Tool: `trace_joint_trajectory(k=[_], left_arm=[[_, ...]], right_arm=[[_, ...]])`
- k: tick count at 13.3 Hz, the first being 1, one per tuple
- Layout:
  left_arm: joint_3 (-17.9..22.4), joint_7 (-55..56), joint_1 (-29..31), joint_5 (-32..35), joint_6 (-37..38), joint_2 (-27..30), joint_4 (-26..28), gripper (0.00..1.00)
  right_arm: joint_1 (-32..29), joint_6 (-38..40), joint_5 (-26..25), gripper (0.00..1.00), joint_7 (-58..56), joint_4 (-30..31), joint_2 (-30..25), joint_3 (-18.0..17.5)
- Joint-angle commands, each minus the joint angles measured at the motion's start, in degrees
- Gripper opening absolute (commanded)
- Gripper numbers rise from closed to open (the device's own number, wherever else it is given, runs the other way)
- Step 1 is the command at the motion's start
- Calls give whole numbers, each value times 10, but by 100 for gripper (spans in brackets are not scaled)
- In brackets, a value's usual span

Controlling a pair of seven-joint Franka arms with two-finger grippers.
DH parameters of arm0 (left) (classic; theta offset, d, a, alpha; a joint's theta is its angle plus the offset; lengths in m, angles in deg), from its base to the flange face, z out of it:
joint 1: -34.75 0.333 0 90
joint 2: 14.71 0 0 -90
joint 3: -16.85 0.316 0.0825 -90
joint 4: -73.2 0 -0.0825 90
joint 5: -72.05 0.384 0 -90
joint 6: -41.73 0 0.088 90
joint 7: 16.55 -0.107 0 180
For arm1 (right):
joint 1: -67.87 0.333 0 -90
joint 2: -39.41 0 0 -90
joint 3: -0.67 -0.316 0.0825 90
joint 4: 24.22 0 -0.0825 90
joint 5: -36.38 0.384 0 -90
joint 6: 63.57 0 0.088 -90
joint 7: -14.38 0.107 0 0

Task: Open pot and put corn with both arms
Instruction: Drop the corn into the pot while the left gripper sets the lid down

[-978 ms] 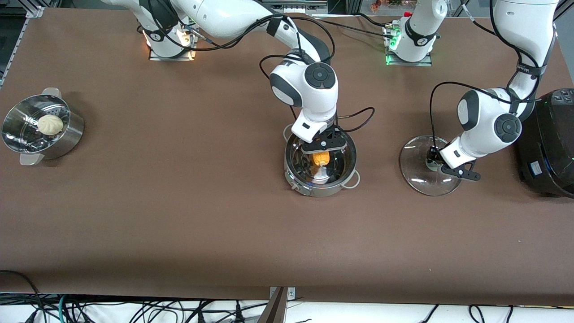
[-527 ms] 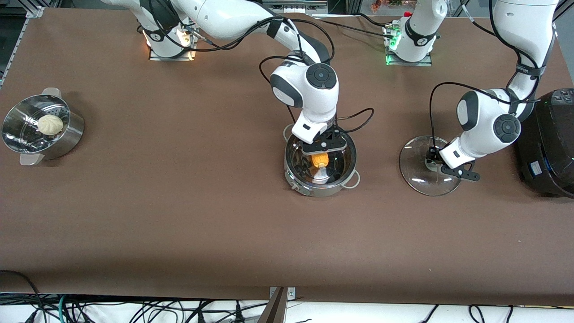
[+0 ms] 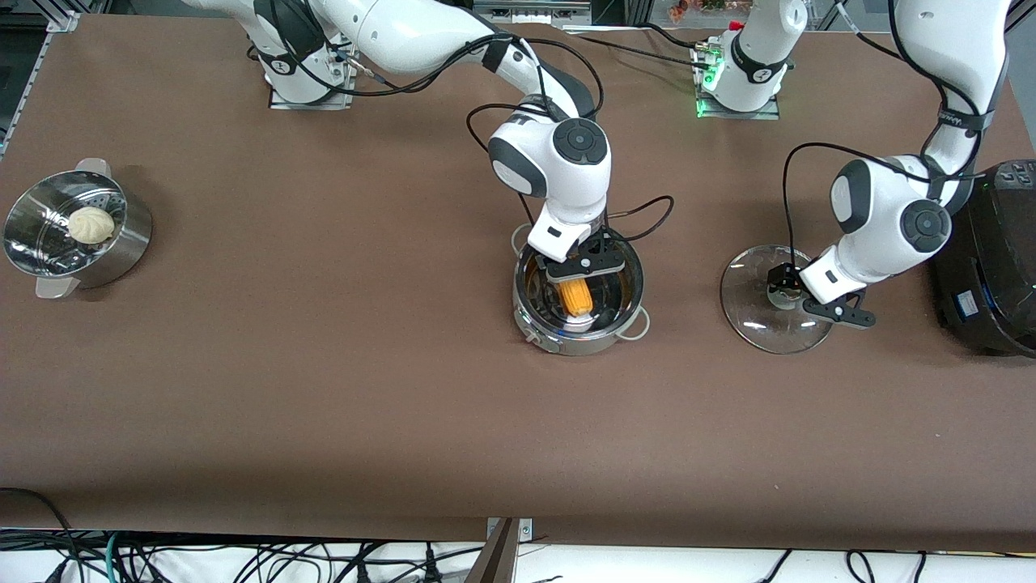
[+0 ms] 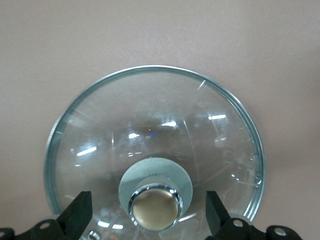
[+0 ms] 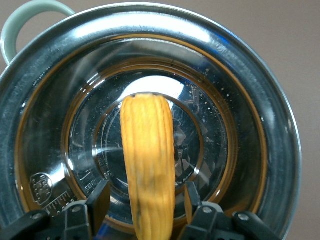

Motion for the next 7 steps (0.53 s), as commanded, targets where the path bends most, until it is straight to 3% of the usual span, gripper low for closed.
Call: trace_joint_trajectory(k=[1, 7], left_arm=[[8, -15, 9, -40, 47, 47, -2, 100], [28, 43, 9, -49, 324, 52, -191, 100]], right_arm=[[3, 6, -9, 100, -10, -19, 8, 2], [-35, 43, -9, 100, -55, -16, -34, 12]])
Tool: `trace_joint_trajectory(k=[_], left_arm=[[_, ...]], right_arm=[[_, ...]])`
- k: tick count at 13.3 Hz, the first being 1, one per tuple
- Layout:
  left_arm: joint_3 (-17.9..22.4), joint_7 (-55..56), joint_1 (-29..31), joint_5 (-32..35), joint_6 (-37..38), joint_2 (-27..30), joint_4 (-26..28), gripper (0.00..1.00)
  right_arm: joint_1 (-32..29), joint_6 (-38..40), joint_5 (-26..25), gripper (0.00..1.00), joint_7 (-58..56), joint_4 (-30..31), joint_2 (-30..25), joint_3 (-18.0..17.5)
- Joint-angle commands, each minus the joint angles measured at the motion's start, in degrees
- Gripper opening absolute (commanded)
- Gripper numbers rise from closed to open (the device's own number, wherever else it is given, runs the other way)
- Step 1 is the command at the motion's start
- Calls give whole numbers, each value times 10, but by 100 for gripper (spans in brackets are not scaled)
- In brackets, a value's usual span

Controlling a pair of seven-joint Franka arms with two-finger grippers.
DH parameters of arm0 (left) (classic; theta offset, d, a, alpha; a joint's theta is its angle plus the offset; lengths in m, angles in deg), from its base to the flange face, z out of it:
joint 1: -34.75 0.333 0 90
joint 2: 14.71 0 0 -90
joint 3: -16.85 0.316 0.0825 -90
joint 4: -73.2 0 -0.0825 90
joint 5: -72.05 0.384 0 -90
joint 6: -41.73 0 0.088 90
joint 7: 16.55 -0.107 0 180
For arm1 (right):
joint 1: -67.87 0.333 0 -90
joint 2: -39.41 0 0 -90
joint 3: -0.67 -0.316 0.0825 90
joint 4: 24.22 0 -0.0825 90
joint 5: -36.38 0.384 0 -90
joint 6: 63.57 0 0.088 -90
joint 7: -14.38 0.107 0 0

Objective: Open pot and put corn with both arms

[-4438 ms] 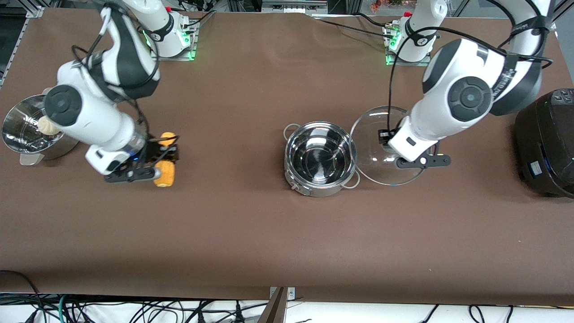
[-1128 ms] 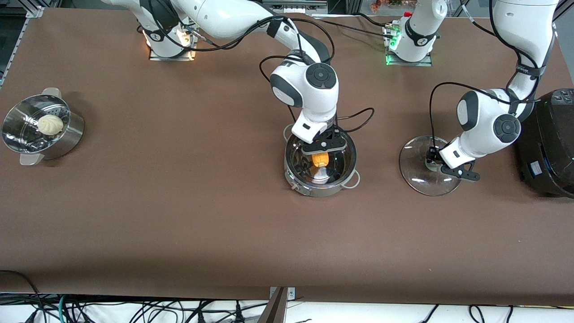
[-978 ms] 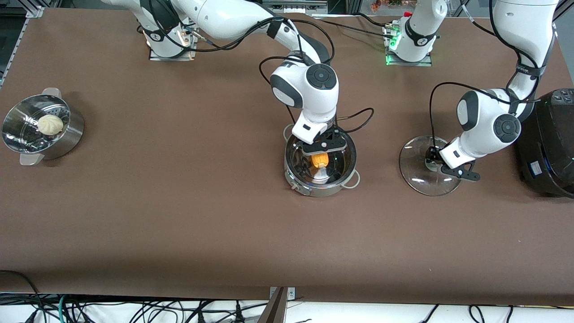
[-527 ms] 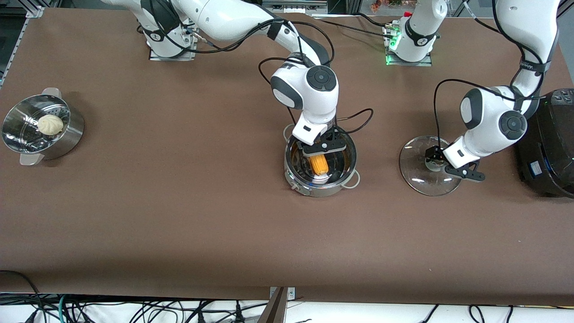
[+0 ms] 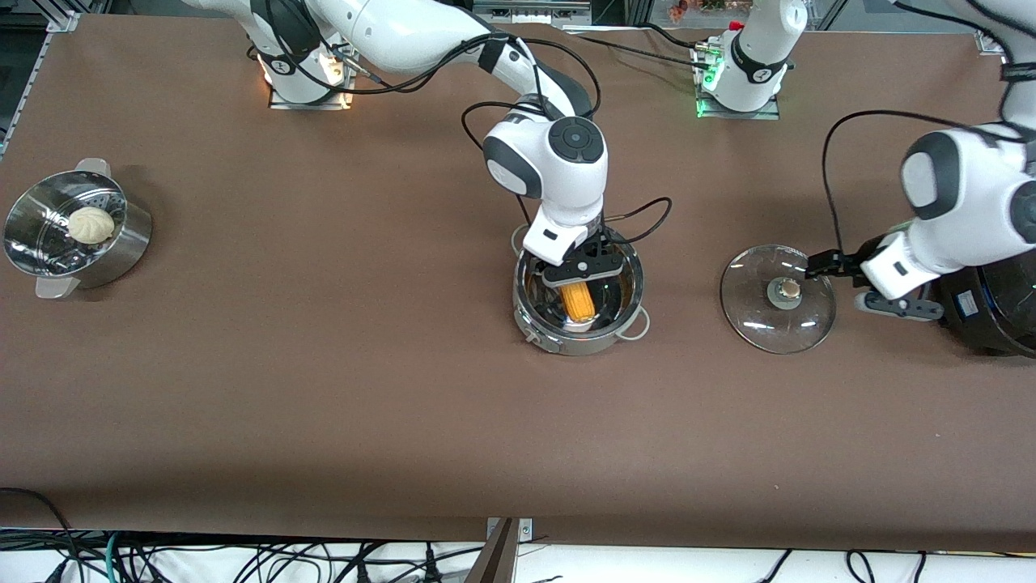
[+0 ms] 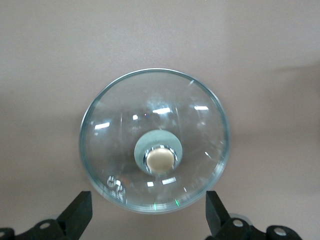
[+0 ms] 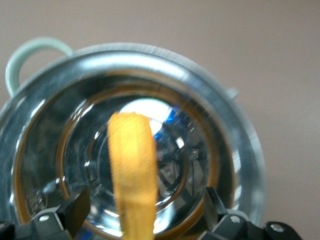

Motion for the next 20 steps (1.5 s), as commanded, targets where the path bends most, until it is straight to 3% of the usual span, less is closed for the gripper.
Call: trace_joint_trajectory(k=[1, 3, 6, 9, 14, 16, 20], left_arm=[[-1, 46, 0, -5, 104, 0, -82, 100], [-3, 76, 0, 5, 182, 8, -143, 100], [-26, 136, -1, 58, 308, 8, -268, 100], [-28, 141, -1, 59, 368, 15, -335, 100], [-18, 163, -18, 58, 372, 47, -351, 100], [26, 198, -73, 64, 370, 50, -351, 100], [26, 204, -91, 119, 293, 54, -330, 100]], right_arm=[[-39, 56, -1, 100, -48, -1, -35, -2], [-85, 99, 7, 100, -75, -1, -66, -4], [-162, 166, 69, 100, -163, -1, -106, -1], [-228, 222, 70, 100, -165, -1, -124, -1], [-342, 281, 70, 100, -222, 2, -160, 0], [-381, 294, 70, 100, -287, 35, -201, 15], [-387, 286, 70, 100, -305, 131, -284, 89]])
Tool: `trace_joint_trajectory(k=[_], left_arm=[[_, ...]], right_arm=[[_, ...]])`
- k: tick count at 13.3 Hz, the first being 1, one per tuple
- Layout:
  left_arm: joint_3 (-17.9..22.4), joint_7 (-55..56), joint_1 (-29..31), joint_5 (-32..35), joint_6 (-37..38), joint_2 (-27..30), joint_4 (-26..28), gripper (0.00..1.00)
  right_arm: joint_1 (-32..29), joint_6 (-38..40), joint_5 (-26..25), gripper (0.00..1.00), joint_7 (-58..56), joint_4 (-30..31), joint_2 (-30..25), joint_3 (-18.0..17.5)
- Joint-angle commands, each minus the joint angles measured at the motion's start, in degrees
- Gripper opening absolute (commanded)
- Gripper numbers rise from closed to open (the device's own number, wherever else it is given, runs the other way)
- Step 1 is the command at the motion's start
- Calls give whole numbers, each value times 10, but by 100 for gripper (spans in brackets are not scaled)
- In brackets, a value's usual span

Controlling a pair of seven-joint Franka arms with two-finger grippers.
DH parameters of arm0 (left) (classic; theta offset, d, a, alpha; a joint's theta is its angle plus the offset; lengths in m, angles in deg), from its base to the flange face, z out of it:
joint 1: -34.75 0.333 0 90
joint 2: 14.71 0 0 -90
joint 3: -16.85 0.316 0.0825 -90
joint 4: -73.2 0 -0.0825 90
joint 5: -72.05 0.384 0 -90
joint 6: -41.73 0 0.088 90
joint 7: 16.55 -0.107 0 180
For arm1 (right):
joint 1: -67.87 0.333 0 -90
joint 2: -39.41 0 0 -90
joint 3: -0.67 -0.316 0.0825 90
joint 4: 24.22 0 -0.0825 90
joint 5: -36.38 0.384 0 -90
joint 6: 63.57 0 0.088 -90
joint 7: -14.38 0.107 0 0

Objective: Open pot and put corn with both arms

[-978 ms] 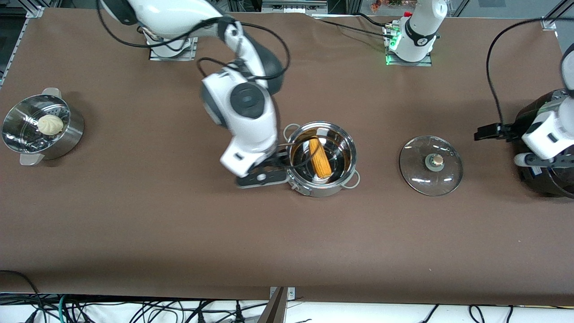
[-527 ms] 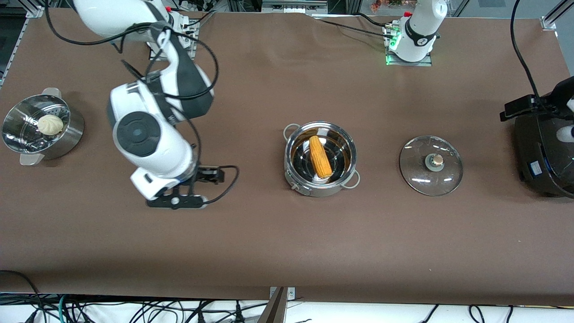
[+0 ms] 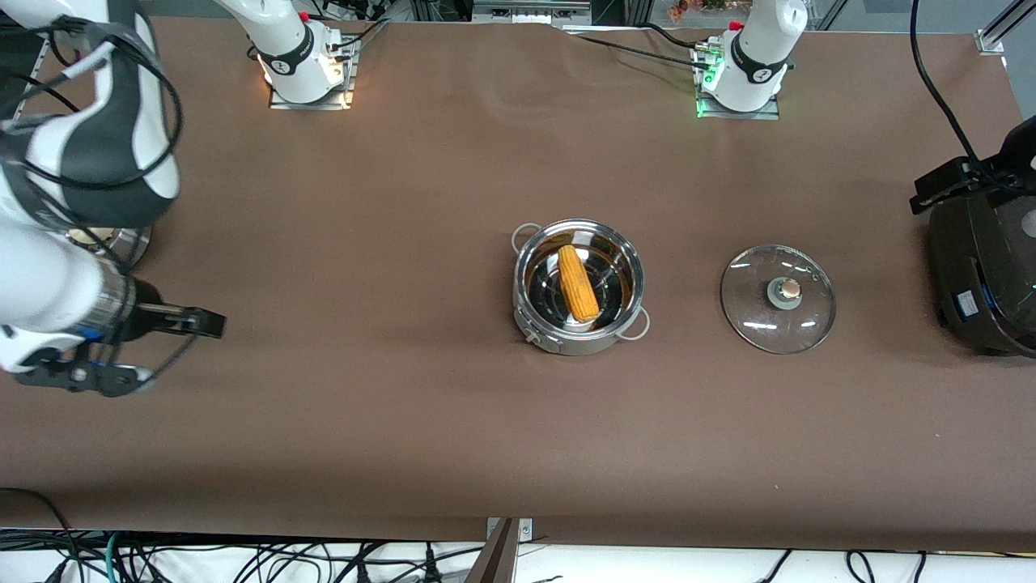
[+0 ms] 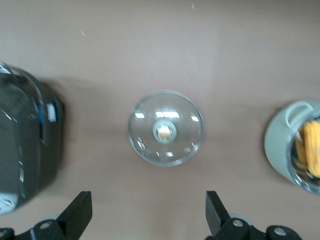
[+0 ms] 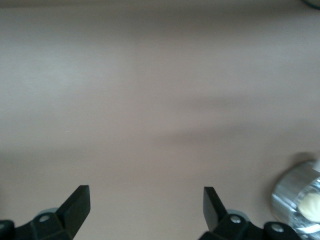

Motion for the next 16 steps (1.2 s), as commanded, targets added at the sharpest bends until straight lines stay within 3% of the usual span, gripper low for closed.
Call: trace_joint_trajectory(k=[1, 3, 6, 9, 14, 16], left_arm=[[-31, 8, 10, 22, -21, 9, 16, 100], [-86, 28, 56, 23, -18, 14, 17, 100], [-105, 28, 67, 34, 3, 18, 17, 100], [-103, 25, 71, 28, 6, 17, 26, 100], [-97, 25, 76, 24, 2, 17, 35, 100], [-86, 22, 79, -14, -6, 19, 49, 100]], right_arm=[[7, -17, 8, 100, -4, 131, -98, 33], [6, -16, 0, 100, -2, 216, -163, 36], [-15, -44, -7, 100, -1, 320, -239, 25], [-65, -45, -3, 100, -2, 326, -252, -21], [-82, -44, 9, 100, 43, 367, -324, -22], [-82, -16, 11, 100, 43, 377, -342, -29]])
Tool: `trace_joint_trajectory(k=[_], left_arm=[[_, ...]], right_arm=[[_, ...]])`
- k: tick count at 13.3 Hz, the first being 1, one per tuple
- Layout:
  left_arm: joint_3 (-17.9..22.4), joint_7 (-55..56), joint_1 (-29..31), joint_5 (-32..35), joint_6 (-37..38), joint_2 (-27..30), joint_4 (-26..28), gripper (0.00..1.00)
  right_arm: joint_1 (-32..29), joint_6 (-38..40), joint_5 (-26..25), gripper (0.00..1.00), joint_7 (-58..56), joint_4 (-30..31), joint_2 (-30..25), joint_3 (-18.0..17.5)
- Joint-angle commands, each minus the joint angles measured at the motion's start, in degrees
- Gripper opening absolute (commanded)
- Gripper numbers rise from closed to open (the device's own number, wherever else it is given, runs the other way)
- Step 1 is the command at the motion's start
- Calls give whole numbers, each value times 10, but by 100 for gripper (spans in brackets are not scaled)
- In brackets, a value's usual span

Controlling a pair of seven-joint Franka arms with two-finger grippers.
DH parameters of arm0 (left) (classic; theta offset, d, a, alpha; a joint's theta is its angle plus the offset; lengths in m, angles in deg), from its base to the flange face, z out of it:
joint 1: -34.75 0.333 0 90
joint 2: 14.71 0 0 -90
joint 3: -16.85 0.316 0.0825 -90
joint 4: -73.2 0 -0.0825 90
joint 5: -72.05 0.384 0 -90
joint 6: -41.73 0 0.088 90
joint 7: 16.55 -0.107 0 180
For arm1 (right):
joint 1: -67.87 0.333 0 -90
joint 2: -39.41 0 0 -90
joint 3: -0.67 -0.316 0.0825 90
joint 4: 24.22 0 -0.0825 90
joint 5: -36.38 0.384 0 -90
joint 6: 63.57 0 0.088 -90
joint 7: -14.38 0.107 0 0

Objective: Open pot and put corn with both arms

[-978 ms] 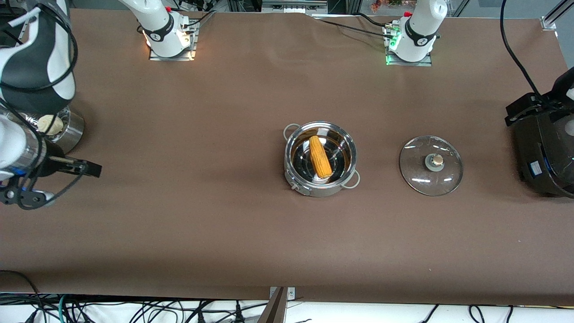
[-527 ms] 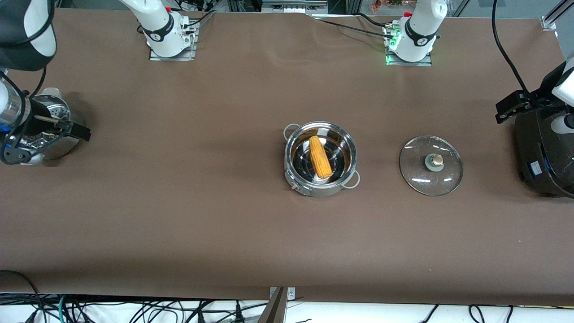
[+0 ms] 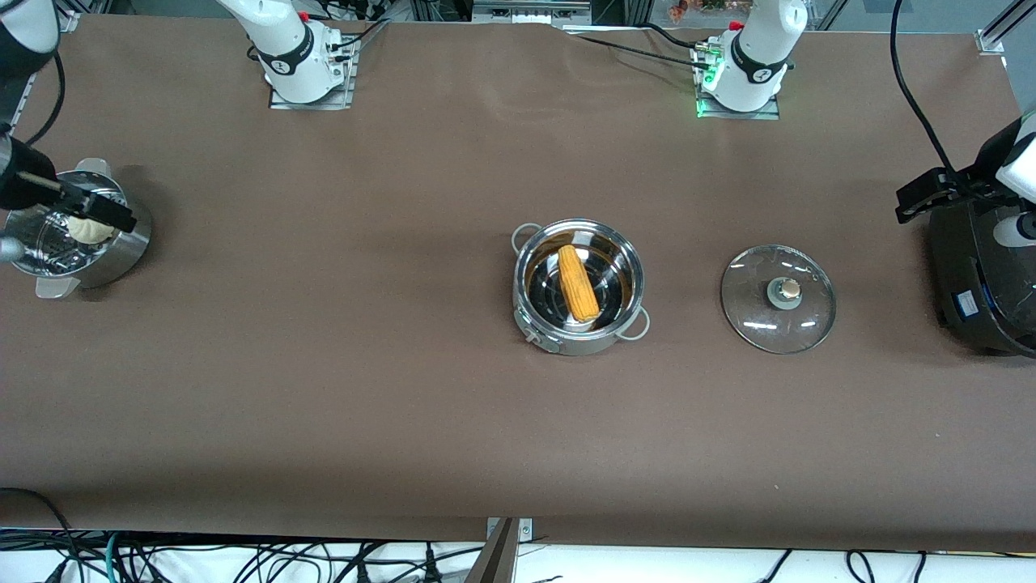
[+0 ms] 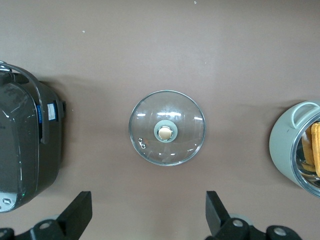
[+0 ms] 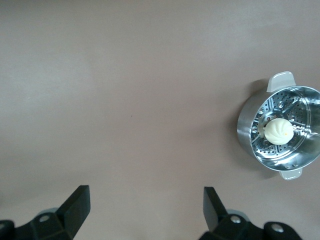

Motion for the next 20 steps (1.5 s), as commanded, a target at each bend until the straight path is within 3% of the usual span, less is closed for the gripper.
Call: trace_joint_trajectory(k=[1, 3, 6, 13, 20], left_arm=[[12, -1, 7, -34, -24, 20, 39, 100], [12, 2, 6, -33, -30, 24, 47, 100], [12, 1, 6, -30, -26, 36, 54, 100], [10, -1, 6, -28, -26, 39, 53, 100], [11, -2, 7, -36, -25, 37, 53, 100]], right_arm=[[-12, 17, 12, 100, 8, 55, -50, -19], [-12, 2, 30, 100, 3, 70, -53, -18], [-34, -19, 32, 100, -192, 79, -52, -15], [-32, -18, 31, 100, -170, 99, -71, -16], [-30, -13, 25, 100, -175, 54, -28, -16]])
